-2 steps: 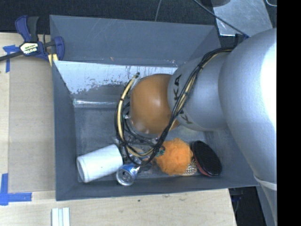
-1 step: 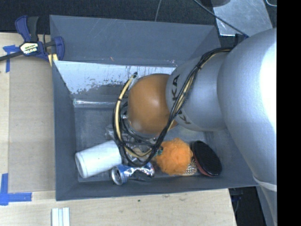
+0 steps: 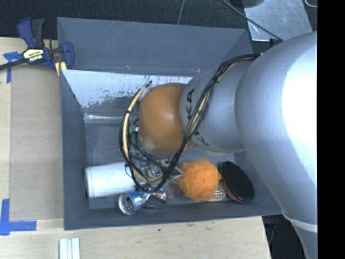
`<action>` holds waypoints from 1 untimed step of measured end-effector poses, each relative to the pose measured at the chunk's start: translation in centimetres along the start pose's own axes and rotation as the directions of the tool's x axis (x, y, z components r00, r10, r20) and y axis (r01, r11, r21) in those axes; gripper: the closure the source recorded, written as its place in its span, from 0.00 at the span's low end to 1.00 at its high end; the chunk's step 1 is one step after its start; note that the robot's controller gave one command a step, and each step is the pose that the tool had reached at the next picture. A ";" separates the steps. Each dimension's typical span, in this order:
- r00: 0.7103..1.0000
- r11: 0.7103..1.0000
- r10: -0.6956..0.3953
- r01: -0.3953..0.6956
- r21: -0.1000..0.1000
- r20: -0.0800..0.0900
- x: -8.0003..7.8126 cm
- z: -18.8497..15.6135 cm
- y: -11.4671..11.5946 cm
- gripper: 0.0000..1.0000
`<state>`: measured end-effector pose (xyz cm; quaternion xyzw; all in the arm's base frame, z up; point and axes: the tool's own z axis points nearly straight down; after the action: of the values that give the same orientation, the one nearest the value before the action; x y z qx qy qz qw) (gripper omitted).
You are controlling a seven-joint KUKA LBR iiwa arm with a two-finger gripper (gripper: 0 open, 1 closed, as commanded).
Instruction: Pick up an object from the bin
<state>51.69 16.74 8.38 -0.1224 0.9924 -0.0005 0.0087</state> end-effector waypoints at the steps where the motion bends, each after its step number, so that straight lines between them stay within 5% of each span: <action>1: 0.781 0.781 -0.625 0.625 0.005 0.007 -0.2 0.2 2.7 0.00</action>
Offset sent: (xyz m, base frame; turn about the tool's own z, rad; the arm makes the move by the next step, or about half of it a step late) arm -0.0063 0.0276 -0.0031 -0.6762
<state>51.27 19.44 8.17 -0.4439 0.8960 -0.0040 0.0121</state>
